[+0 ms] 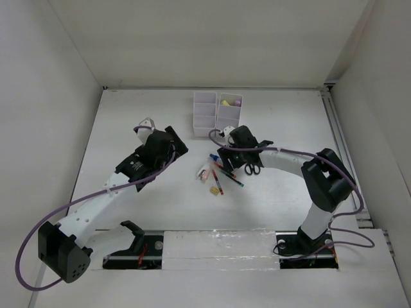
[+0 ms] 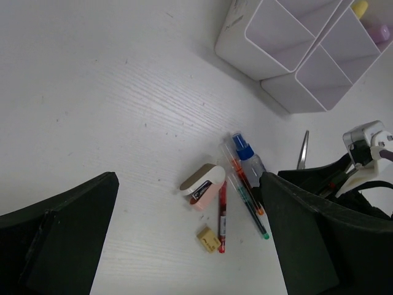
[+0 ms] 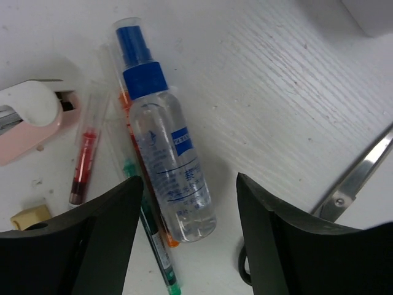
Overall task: Sort the stationery into containers
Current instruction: Pick up the stationery from the center of the board.
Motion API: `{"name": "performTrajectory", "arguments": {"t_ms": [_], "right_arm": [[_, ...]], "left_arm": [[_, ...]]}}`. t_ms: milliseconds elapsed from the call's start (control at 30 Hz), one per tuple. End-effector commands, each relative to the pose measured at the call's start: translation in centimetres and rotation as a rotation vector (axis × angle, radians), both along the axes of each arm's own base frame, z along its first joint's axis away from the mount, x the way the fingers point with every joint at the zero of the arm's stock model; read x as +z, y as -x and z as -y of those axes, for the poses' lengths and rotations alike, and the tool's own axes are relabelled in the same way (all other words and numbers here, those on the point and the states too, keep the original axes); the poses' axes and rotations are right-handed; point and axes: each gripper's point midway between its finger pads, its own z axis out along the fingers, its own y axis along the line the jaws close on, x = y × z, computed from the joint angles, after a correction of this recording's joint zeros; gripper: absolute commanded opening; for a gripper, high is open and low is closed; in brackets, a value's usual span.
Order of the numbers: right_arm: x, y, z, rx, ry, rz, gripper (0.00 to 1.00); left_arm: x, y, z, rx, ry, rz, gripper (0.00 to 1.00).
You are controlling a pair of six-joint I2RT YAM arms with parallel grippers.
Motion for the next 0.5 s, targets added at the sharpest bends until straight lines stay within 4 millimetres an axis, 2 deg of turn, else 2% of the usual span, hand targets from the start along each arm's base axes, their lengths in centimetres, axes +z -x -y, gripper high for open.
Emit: {"name": "performTrajectory", "arguments": {"t_ms": [0,233,467], "right_arm": [[1.3,-2.4,0.3,-0.052,-0.039,0.061,0.67],[0.8,-2.6,1.1,-0.063,-0.058,0.046,0.59],[-1.3,-2.3,1.3,-0.058,-0.042,-0.009,0.57]], "left_arm": [[1.1,-0.5,0.6,-0.032,0.017,0.052,1.0],[-0.3,-0.5,1.0,-0.052,0.004,0.023,1.0],[-0.6,-0.5,1.0,-0.058,-0.004,0.022,1.0]]}}
